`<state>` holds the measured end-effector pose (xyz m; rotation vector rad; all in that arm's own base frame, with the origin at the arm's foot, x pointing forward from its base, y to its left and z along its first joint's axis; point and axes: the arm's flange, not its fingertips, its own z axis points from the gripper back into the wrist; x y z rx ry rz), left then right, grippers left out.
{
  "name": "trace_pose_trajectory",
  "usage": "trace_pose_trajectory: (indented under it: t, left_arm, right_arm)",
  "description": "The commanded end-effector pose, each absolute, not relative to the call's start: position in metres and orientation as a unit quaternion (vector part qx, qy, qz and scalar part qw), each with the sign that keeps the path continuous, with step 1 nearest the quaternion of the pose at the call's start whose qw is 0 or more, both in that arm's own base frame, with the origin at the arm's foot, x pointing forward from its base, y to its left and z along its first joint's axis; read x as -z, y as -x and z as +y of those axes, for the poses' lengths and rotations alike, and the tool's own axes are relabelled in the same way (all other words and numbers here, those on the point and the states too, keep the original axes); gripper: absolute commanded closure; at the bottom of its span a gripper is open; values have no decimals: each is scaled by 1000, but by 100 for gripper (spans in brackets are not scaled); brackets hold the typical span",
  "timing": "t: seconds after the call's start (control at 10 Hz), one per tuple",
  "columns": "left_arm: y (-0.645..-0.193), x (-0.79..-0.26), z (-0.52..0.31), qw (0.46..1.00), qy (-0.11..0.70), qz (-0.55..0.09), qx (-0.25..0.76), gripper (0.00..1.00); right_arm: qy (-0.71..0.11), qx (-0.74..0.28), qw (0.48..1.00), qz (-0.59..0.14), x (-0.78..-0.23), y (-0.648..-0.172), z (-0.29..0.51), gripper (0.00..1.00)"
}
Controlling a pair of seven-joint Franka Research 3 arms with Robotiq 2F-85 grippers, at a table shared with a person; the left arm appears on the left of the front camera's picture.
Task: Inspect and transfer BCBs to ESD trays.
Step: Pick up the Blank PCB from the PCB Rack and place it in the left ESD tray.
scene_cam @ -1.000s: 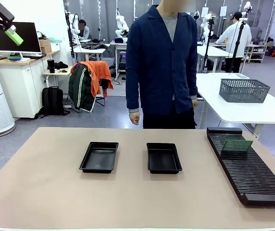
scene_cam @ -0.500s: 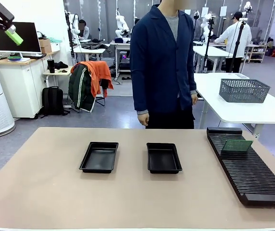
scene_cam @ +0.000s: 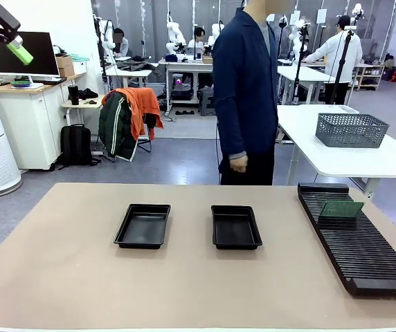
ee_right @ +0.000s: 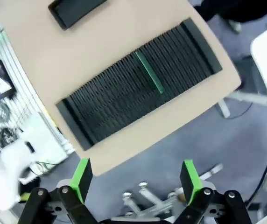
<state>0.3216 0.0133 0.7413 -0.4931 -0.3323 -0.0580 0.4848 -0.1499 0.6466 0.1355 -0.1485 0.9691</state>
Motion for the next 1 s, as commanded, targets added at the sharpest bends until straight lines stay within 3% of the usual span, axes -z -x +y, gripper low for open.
trace_pose_trajectory:
  t: [0.0, 0.4, 0.9]
  left_arm:
    - [-322, -740, 14, 954, 248, -167, 26, 0]
    - [-322, -740, 14, 954, 248, -167, 26, 0]
    - [-322, -740, 14, 954, 248, -167, 26, 0]
  right_arm:
    - [-58, -545, 832, -89, -621, -494, -155, 0]
    - [-49, -675, 728, -110, -573, -510, -135, 0]
    - [-45, -708, 700, -81, -517, -538, -101, 0]
